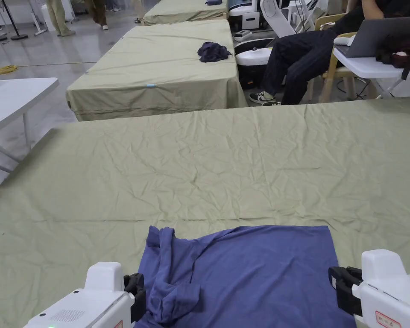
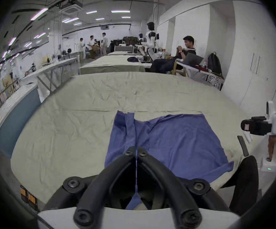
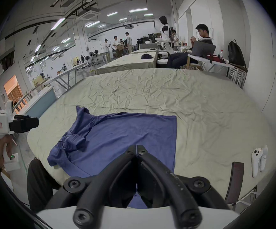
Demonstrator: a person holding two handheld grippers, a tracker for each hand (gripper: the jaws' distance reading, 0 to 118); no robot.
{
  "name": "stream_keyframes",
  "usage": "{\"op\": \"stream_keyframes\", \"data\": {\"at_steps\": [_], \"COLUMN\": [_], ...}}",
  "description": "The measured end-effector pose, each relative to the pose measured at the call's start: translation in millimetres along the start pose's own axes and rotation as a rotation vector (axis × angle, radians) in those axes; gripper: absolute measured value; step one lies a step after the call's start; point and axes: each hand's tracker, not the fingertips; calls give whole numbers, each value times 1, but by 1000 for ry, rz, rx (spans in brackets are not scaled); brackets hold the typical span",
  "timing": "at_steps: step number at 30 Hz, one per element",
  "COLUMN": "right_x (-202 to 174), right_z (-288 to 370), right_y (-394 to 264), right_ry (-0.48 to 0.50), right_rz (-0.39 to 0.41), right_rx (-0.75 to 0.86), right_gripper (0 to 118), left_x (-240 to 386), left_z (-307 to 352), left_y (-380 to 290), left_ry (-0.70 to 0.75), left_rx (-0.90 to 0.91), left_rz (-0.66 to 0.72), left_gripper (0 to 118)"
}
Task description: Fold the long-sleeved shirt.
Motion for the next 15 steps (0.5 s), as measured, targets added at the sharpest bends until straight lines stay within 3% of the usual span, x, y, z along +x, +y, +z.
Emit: {"op": "stream_keyframes", "data": {"at_steps": [11,14,15], "right_x": [2,3,3], "right_z": [-22,-33,-38], "right_y": [-1,-2,-2], "right_ry": [2,6,5], "right_rz": [5,2,3], "right_rx": [-36,-61,-70], "right_gripper": [1,1,1], "left_x": [-24,-29,-31], "left_z": [-76,-114,-126], "left_y": [59,78,82], "left_ry": [-88,-70,-67], "left_rx": [-137,-203,-221], "left_rz": [-42,-60,-72], "left_gripper": [1,57,59]}}
